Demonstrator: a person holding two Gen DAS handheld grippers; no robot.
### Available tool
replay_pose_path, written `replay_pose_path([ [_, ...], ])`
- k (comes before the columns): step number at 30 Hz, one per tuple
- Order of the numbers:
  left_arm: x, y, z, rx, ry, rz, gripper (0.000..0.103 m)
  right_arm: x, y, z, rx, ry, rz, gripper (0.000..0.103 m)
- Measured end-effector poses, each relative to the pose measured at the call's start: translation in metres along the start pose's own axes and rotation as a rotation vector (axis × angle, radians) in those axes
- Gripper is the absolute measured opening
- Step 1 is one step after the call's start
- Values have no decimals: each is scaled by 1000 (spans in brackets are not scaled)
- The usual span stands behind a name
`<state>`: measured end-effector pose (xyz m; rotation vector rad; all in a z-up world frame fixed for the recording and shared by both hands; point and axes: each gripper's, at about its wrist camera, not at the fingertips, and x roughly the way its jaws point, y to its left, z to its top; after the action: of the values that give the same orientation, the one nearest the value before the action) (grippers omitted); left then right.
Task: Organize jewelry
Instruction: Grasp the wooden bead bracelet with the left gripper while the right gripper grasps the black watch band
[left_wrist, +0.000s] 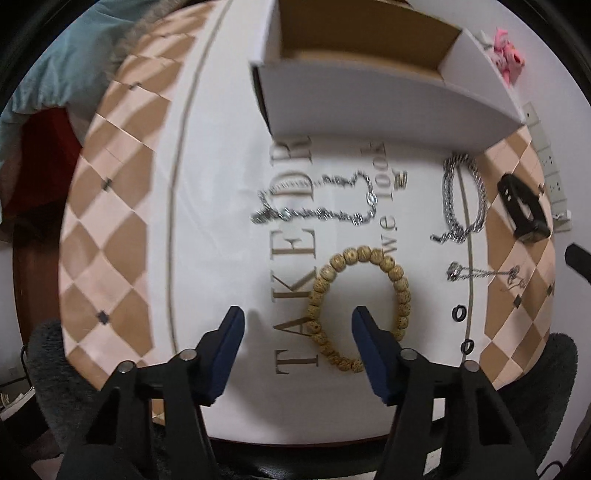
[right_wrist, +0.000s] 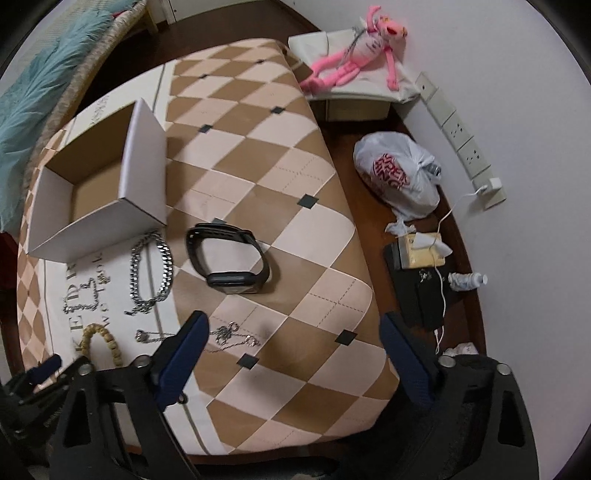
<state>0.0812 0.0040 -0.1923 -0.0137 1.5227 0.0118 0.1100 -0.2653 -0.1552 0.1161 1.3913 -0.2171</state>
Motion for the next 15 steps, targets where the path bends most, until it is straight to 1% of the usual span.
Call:
replay_pose_path([
  [3, 6, -4, -1, 9, 9, -14, 57, 7, -3, 5, 16, 6, 14, 92],
  [5, 10, -7, 0, 20, 2, -16, 52, 10, -5, 10, 25, 6, 22, 91],
  [6, 11, -9, 2, 24, -1, -12, 44, 11, -6, 12, 31, 4, 28, 91],
  [8, 9, -13, 5, 47, -27, -2, 35, 13, -7, 17, 44, 2, 40, 90],
  [10, 7, -15, 10, 62, -36, -9, 9, 15, -6, 22, 51, 6, 48, 84],
  [12, 6, -16, 14, 66, -34, -19, 7, 24, -6, 27, 60, 20, 59, 77],
  [13, 5, -16, 17, 65, -40, -18, 7, 27, -5, 28, 62, 24, 60, 75],
  [15, 2, -16, 20, 61, -53, -17, 7, 37, -4, 31, 67, 40, 67, 66],
])
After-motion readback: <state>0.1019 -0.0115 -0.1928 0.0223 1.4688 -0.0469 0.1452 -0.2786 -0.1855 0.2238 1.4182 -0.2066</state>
